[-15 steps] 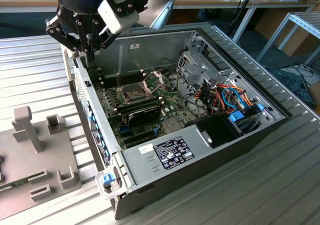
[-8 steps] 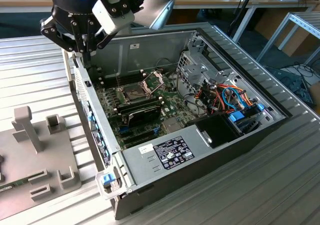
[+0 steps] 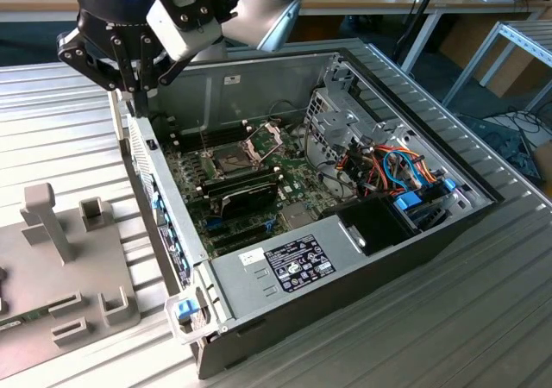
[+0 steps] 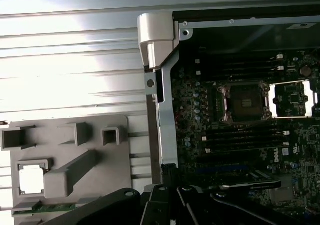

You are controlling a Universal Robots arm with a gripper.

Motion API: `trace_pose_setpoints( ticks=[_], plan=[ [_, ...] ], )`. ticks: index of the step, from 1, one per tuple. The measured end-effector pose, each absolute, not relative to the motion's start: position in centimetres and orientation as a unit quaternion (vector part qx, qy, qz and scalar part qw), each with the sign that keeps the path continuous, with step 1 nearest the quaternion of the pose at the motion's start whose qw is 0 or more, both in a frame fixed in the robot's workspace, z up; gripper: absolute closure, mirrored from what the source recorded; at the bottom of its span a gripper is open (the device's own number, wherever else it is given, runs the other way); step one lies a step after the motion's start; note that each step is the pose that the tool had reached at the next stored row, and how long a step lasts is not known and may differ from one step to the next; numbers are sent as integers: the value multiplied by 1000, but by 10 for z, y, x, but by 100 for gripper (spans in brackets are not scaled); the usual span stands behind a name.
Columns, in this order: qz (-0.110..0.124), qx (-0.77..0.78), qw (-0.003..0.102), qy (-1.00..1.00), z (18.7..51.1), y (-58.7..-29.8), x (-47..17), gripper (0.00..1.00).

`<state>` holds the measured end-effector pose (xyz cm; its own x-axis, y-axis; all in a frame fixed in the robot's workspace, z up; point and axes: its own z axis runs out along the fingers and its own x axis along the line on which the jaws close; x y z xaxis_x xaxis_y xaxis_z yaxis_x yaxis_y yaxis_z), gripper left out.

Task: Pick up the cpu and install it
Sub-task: 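Reach for the cpu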

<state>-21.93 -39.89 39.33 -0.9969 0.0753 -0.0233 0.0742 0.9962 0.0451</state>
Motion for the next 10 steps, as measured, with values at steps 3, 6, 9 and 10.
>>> trace_pose_setpoints(
  ticks=[3,6,9,10],
  plan=[
    [22,37,12,999,393,-399,-223,89],
    [22,37,12,999,393,-399,-226,89],
    [22,37,12,999,393,-399,-230,89],
    [22,37,13,999,393,-399,-231,89]
  ],
)
